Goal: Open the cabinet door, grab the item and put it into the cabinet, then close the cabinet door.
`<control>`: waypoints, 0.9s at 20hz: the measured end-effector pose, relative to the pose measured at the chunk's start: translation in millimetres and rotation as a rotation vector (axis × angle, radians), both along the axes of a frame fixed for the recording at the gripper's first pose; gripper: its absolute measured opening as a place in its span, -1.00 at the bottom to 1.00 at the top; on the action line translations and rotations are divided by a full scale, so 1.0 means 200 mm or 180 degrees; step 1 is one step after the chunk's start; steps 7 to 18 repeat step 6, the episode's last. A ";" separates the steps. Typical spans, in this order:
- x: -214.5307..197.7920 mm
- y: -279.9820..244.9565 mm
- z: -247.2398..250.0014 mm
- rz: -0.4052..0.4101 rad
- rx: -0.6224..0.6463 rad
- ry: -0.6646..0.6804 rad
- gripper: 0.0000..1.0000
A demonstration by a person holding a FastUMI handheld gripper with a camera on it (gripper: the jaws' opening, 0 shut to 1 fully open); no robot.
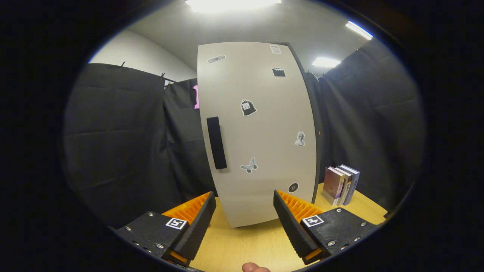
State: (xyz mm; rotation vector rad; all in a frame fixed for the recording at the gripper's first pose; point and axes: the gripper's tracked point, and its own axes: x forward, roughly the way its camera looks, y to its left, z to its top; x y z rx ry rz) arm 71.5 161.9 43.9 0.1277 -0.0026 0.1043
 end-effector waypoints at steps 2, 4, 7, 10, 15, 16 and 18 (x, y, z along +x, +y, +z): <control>0.00 0.00 -0.01 -0.0001 0.0008 0.0022 0.90; 0.01 0.00 -0.01 -0.0001 0.0033 0.0026 0.90; 0.00 -0.01 -0.01 -0.0004 0.0036 0.0024 0.90; 0.00 -0.01 -0.01 -0.0004 0.0036 0.0024 0.90; 0.00 -0.01 -0.01 -0.0004 0.0036 0.0024 0.90; 0.00 -0.01 -0.01 -0.0004 0.0036 0.0024 0.90; 0.00 -0.01 -0.01 -0.0004 0.0036 0.0024 0.90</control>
